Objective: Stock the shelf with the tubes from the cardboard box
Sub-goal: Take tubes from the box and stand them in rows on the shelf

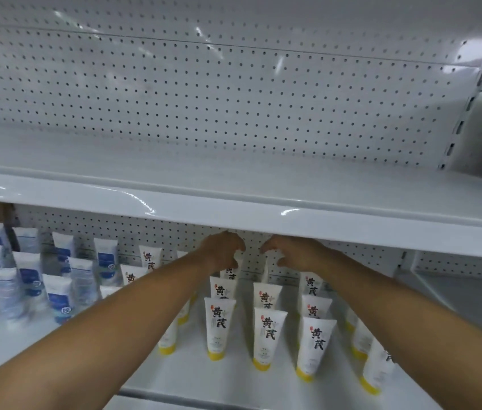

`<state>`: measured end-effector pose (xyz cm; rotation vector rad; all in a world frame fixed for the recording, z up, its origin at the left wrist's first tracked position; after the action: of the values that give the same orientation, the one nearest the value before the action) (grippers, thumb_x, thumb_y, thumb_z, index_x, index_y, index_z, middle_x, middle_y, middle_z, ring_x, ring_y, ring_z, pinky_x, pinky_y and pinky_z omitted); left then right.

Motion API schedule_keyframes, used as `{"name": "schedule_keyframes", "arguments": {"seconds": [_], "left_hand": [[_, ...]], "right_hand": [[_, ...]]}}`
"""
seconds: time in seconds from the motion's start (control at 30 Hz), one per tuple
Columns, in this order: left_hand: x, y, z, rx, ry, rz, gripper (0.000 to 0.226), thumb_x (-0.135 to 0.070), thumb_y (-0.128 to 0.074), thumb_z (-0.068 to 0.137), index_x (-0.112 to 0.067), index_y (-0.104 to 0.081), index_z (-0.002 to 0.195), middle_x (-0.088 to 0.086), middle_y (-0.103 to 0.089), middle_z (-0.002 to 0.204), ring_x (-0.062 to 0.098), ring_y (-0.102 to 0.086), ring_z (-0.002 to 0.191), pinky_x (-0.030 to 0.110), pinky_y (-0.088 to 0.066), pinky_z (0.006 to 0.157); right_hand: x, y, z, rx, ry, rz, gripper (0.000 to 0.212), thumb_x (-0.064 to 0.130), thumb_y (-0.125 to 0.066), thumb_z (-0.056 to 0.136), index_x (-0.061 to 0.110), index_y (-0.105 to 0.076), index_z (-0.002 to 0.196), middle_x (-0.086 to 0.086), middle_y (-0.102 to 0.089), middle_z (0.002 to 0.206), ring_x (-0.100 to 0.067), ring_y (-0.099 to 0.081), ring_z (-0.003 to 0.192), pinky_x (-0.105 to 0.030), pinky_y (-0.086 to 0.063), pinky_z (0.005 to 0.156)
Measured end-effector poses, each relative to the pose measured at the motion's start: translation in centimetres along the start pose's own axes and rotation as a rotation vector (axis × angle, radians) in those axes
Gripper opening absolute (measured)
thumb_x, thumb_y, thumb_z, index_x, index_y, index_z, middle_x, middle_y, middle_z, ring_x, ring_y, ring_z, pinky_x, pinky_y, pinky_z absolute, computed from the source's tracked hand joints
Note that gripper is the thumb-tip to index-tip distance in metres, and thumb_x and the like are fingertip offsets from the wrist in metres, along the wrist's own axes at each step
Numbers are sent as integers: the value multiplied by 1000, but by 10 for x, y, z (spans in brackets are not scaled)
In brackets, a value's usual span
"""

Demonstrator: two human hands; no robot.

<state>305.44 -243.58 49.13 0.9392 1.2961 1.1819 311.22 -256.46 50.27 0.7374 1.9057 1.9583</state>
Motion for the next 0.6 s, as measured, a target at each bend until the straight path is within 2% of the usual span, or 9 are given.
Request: {"name": "schedule_keyframes", "arguments": {"seconds": [0.17,0.3,0.4,0.5,0.6], "left_hand": [[10,-19,12,80,1,-36,52,-19,-76,85,-17,-59,134,1,-55,140,18,-52,125,30,-43,103],[16,-26,15,85,8,-4,47,-20,-78,83,-19,-64,128,0,-59,134,19,-57,120,32,-49,97],[18,-28,17,68,12,7,40,-19,-78,81,-21,-69,120,0,-64,126,22,-62,114,37,-53,93],[18,-29,19,52,4,23,29,-14,-76,80,-22,-73,108,0,-69,116,22,-65,107,38,-55,88],[19,-31,21,50,0,26,28,-14,-75,81,-22,-73,108,-1,-69,115,22,-64,107,35,-54,87]], "right_hand": [[18,-14,15,86,97,-64,55,5,-70,85,23,-56,135,1,-47,144,-18,-44,131,-23,-33,107],[21,-25,21,124,112,-66,51,7,-73,83,24,-62,129,2,-54,139,-17,-52,122,-25,-40,104],[19,-31,24,133,117,-73,44,10,-72,83,22,-66,125,5,-58,134,-13,-53,119,-17,-37,94],[15,-35,25,152,104,-48,37,13,-74,83,21,-70,119,5,-63,128,-13,-57,116,-21,-42,95],[13,-36,25,142,88,-44,35,17,-73,84,19,-71,119,5,-64,128,-14,-57,117,-27,-45,99]]}}
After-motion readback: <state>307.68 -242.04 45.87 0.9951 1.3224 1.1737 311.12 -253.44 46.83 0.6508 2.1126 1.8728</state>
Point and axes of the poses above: each hand's wrist, its own z-axis towards the middle knuckle, its own y-axis out of the back of the hand, x = y × z, the point moved 10 cm from there along z, towards the middle knuckle
